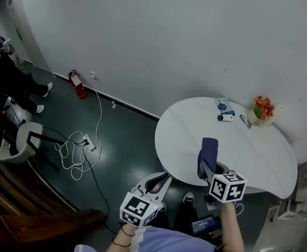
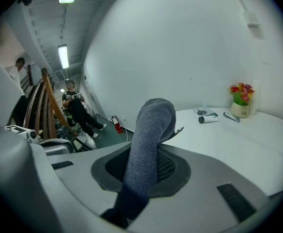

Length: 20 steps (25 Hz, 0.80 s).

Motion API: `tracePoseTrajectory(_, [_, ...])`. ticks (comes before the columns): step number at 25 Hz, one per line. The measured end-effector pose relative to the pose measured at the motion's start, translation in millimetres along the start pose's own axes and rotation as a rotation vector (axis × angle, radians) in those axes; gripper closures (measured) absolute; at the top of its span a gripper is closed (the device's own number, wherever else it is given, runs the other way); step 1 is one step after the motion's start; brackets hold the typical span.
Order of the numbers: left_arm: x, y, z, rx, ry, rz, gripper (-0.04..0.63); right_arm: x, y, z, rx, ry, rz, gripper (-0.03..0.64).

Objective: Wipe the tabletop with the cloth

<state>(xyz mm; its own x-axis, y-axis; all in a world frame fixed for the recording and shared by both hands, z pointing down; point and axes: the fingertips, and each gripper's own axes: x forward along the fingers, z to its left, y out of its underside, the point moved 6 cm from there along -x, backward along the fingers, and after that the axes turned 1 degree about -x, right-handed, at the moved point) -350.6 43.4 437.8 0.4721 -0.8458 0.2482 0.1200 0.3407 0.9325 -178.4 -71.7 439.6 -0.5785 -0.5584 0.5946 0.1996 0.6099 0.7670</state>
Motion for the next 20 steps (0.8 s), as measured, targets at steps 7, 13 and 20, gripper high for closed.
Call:
tracePoseTrajectory(7, [-9,0,26,-0.030,-0.100,-0.026,0.565,71,-44,9,-0.071,-0.097,0.039,0.540])
tracePoseTrajectory(13, [-13,7,37,-0.057,-0.153,-0.039,0.565,133,-65,8,-0.097,-0.140,0.094,0.538])
tracePoseTrajectory(20, [-3,19,47,-0.073,-0.189,0.004,0.565,205,-80,2,-0.079,-0.179,0.145,0.540])
